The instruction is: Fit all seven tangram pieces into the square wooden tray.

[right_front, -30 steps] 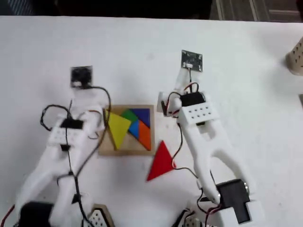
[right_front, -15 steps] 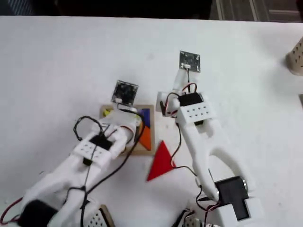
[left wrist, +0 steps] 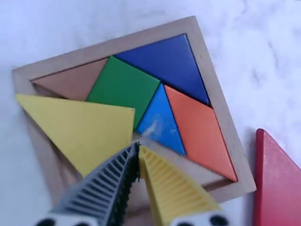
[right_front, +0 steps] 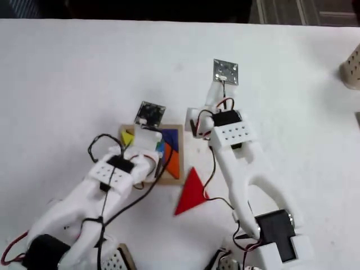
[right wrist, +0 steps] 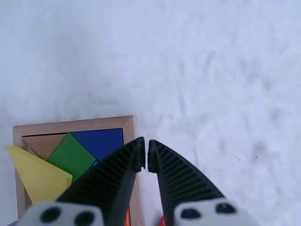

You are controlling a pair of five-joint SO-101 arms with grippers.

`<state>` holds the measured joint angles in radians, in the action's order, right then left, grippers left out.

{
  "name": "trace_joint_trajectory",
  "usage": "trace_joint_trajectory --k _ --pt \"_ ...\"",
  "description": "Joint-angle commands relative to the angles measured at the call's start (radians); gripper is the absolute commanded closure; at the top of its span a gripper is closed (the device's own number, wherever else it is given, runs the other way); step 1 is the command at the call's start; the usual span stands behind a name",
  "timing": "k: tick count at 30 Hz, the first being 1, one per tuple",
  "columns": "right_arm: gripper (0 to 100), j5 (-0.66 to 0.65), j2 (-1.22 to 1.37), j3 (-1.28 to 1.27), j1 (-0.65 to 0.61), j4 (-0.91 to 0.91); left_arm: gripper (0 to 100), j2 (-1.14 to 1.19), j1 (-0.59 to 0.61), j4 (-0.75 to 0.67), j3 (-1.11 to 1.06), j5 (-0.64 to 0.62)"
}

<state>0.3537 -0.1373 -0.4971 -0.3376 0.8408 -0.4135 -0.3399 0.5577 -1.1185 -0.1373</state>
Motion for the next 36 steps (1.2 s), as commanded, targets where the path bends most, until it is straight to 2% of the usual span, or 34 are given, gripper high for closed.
trace_joint_trajectory --k 1,8,13,22,25,32,36 --pt "98.1 -0.011 -0.008 0.003 0.012 -0.016 98 -0.076 0.005 0.009 -0.011 -0.003" --pt "98.1 -0.011 -0.008 0.003 0.015 -0.016 98 -0.102 0.005 0.066 -0.025 -0.003" --pt "98.1 -0.011 -0.008 0.003 0.015 -0.016 98 -0.097 -0.027 0.17 -0.021 -0.009" --pt "98.1 -0.011 -0.007 0.003 0.015 -0.016 98 -0.093 -0.035 0.146 -0.028 -0.011" --pt "98.1 -0.011 -0.007 0.0 0.015 -0.016 98 -0.09 -0.033 0.18 -0.028 -0.011" --pt "98.1 -0.006 -0.007 -0.023 0.015 -0.062 98 0.065 0.044 0.189 0.068 -0.012" --pt "98.1 -0.005 -0.007 -0.023 0.015 -0.062 98 0.177 0.054 0.265 0.161 -0.012"
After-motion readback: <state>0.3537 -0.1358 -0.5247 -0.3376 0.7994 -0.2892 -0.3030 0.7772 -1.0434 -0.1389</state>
